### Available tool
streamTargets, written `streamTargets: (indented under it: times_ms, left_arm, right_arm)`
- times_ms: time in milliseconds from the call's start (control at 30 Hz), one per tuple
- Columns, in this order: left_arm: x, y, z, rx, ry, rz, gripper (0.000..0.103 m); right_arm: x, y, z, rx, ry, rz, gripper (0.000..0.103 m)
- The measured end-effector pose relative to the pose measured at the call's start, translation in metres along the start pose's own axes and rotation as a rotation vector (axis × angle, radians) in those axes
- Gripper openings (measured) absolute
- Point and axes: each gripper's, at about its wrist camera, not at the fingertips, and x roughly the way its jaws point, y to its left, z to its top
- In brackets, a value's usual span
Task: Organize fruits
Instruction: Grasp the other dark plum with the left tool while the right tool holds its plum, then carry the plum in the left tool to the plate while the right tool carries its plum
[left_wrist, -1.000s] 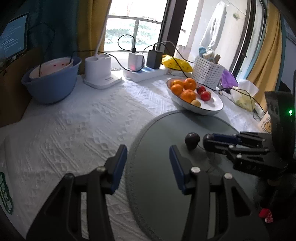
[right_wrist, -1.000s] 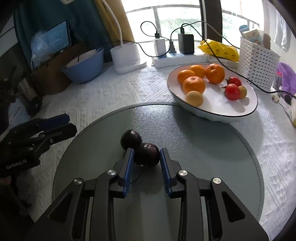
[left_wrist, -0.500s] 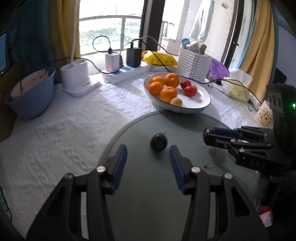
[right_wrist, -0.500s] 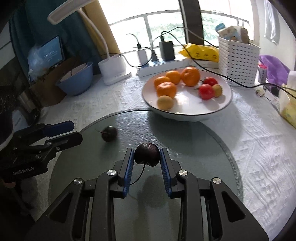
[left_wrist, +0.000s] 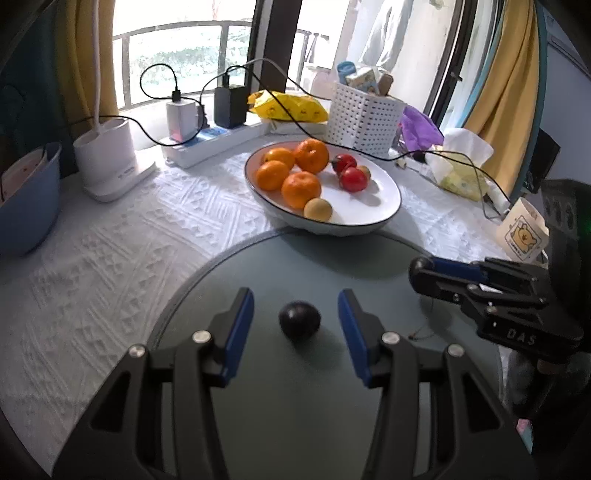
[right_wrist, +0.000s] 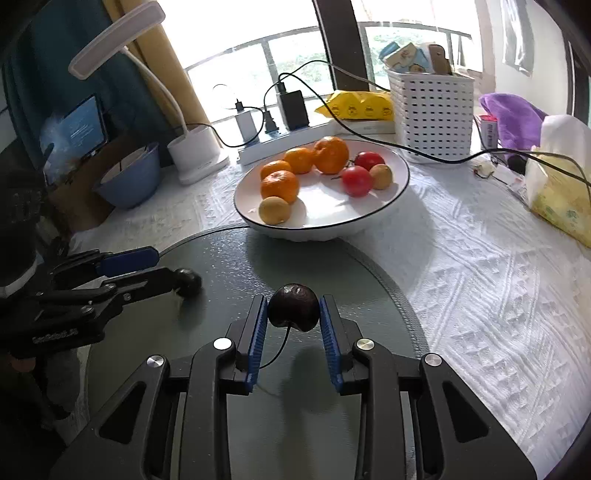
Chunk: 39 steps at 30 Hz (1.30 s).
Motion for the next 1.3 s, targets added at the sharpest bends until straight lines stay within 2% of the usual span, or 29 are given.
streamTargets:
  times_ms: [100, 367, 433, 567, 733, 967, 1300]
  left_arm:
    - [0.006, 0.002, 0.004, -0.026, 0.019, -0.039, 0.049]
    - [0.018, 0.005, 0.005, -0.038, 0.050, -0.033, 0.048]
    - [0.019, 0.005, 0.005, -0.032, 0.051, -0.019, 0.043]
    - [0.022, 0.009, 0.004, -0.030, 0.066, 0.018, 0.040]
    - [0.022, 0.018, 0.000, -0.049, 0.073, 0.045, 0.026]
    - [0.016, 0.016, -0.006, -0.053, 0.073, 0.032, 0.025]
    - [-0.002, 0.012, -0.005, -0.050, 0.033, 0.005, 0.025]
  right_arm:
    - [0.000, -0.003, 0.000, 0.003, 0.002, -0.004, 0.031]
    - [0.002, -0.005, 0.001, 0.007, 0.001, -0.004, 0.031]
    - [0.002, -0.004, 0.001, 0.006, 0.001, -0.003, 0.031]
    - [0.001, -0.002, 0.004, -0.002, -0.004, -0.001, 0.031]
    - [-0.001, 0.000, 0.003, -0.014, -0.005, -0.001, 0.031]
    - [-0.005, 0.004, 0.003, -0.021, -0.015, 0.003, 0.031]
    - [-0.010, 0.010, 0.007, -0.036, -0.028, 0.004, 0.031]
